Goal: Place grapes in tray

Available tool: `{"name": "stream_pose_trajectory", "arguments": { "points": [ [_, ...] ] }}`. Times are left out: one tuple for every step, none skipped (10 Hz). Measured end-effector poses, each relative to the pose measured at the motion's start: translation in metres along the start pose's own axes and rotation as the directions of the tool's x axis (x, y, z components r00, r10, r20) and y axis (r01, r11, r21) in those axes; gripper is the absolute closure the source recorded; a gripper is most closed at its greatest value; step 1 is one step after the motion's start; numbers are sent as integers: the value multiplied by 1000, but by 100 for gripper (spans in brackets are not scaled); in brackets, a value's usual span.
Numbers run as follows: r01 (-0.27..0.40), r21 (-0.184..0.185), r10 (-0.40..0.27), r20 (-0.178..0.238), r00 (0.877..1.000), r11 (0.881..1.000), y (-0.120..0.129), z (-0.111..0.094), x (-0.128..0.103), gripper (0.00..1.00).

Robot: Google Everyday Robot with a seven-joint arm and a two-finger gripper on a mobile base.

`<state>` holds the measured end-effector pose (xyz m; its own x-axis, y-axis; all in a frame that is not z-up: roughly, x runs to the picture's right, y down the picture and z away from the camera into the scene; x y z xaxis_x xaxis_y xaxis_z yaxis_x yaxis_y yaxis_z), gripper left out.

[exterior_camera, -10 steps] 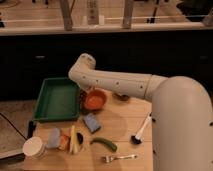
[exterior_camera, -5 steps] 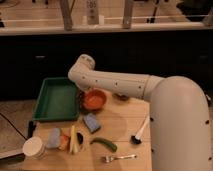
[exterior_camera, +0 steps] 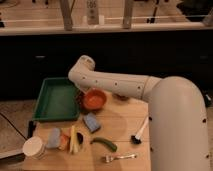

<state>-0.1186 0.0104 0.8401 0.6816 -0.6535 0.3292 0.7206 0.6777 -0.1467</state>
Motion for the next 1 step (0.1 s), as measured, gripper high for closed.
{"name": "stream_pose_trajectory", "arguments": {
  "points": [
    [5, 2, -5, 6, 1000, 1000, 0, 2, -1, 98]
  ]
}}
